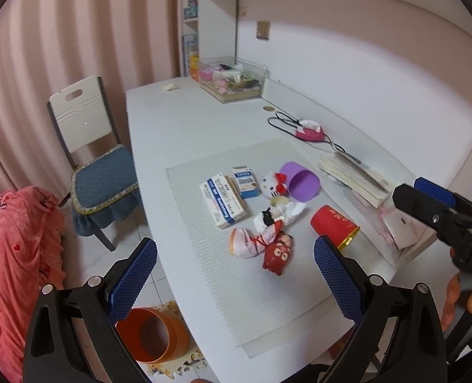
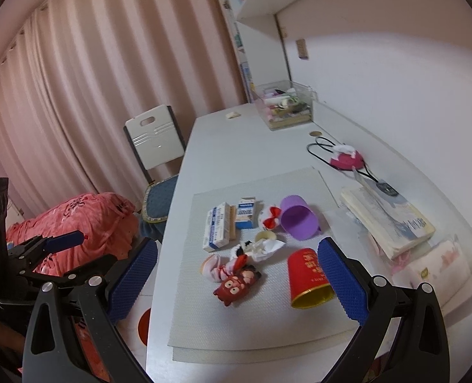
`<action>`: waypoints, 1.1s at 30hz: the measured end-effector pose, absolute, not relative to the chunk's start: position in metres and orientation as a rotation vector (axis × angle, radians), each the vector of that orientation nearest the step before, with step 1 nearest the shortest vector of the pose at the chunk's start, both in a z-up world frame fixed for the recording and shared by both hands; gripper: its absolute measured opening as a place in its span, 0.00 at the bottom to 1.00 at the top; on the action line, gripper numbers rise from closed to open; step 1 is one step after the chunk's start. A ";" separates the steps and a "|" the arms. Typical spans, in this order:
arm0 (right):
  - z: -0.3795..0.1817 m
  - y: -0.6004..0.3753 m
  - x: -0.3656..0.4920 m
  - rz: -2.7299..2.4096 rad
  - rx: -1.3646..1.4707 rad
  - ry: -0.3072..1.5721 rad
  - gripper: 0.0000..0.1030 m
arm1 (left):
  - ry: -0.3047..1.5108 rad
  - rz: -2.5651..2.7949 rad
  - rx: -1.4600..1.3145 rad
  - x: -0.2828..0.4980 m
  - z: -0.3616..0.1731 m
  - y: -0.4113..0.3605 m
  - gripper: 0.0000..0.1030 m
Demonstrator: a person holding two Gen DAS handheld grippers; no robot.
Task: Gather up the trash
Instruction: 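Reach the left tool to the red plush toy and close on it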
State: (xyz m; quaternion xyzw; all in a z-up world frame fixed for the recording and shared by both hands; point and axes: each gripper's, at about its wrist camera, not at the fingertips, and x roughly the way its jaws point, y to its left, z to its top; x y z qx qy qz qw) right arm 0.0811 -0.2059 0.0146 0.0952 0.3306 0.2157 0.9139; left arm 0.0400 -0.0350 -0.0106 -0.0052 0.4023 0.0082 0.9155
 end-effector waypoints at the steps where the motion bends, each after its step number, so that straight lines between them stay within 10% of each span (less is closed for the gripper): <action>1: 0.013 -0.208 0.083 0.436 0.197 0.689 0.96 | 0.839 0.010 -0.001 0.043 -0.012 -0.037 0.95; 33: -0.086 -0.160 0.140 0.791 0.199 0.980 0.93 | 1.082 -0.573 0.211 0.137 -0.111 -0.014 0.95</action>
